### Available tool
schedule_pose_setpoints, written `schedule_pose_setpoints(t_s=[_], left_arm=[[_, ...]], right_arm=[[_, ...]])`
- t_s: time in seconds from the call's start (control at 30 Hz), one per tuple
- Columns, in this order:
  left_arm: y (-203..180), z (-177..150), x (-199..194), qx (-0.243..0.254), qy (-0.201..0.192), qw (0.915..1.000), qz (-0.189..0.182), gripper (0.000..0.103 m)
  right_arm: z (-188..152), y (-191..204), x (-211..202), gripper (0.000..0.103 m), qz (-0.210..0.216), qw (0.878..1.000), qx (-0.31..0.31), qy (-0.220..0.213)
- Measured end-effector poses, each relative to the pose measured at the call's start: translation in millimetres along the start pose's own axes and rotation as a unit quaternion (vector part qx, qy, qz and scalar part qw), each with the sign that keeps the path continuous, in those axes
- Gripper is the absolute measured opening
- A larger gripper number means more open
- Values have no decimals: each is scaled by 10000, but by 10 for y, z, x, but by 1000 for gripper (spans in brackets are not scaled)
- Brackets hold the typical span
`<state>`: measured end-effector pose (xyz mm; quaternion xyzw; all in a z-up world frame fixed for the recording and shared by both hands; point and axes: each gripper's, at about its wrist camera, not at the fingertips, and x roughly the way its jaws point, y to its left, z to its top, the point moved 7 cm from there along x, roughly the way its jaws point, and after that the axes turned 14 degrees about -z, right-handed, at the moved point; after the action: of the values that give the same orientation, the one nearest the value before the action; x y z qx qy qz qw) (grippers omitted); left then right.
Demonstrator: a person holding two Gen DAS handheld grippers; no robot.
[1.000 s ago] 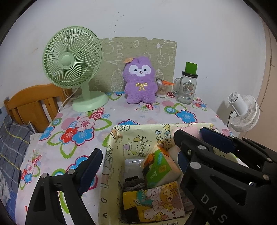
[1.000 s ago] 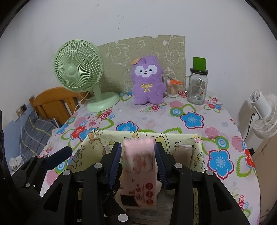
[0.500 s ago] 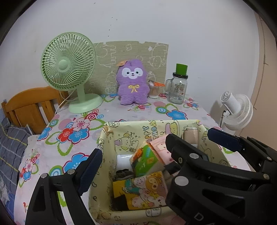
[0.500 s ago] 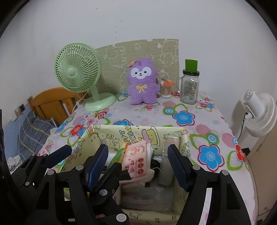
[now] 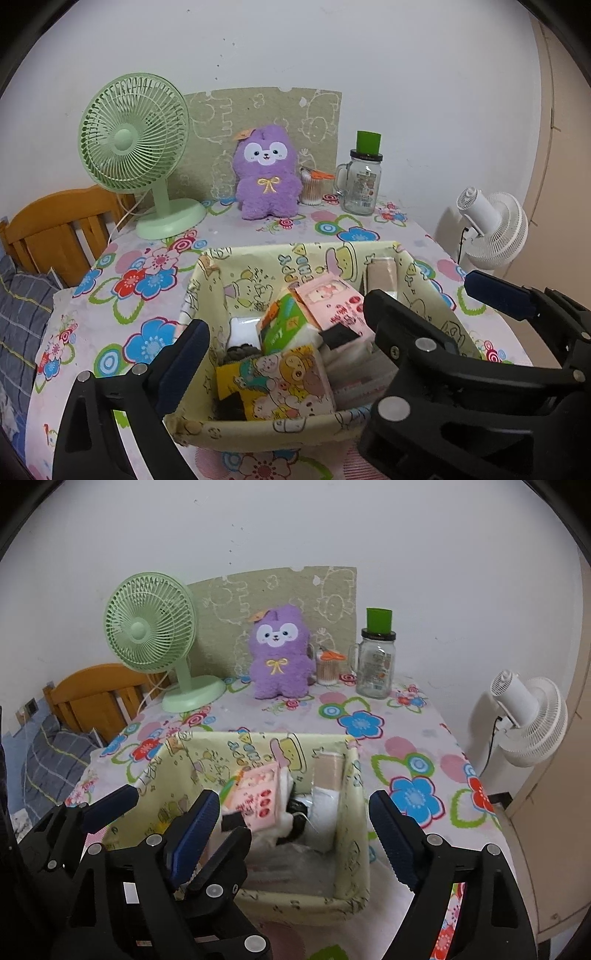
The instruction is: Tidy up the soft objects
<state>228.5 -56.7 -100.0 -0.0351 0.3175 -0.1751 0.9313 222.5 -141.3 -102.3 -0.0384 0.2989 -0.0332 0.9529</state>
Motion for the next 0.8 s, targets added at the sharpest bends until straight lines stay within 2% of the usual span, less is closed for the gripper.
schedule_pose_setpoints(t_s=[0.23, 0.67, 0.8], left_arm=[[-77, -51, -51, 64, 4, 10000, -19, 102], [-34, -145, -225, 76, -47, 9998, 167, 103], [-18, -182, -261, 17, -18, 9999, 116, 103]], right_arm=[[-51, -91, -87, 91, -72, 9999, 78, -39], [-169, -197, -200, 93, -85, 9998, 187, -14], [-203, -218, -227, 93, -85, 9997, 209, -9]])
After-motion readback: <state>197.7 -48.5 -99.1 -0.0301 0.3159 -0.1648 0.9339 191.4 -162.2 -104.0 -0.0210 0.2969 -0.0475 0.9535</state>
